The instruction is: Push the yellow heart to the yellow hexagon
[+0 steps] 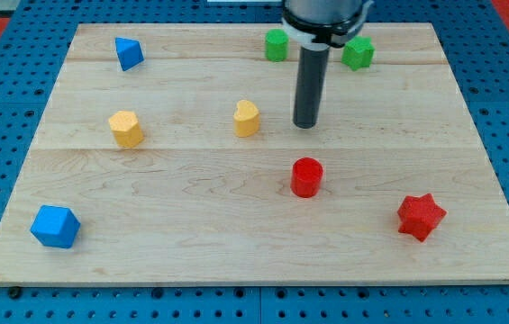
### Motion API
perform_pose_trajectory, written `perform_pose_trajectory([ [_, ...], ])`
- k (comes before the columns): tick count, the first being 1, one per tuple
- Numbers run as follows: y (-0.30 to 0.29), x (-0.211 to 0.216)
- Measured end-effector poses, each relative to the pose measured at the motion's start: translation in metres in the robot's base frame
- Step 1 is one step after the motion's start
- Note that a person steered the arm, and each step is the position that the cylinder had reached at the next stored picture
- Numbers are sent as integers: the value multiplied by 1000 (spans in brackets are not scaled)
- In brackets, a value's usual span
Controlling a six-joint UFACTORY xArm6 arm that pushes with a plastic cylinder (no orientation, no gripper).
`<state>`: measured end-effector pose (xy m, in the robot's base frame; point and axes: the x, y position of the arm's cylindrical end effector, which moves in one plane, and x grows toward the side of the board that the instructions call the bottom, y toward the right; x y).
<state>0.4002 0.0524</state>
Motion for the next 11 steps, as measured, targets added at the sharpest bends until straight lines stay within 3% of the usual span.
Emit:
perform_pose_trajectory([
  [4, -108, -14],
  [6, -117, 12],
  [7, -155, 13],
  [9, -159, 60],
  [11, -218, 36],
])
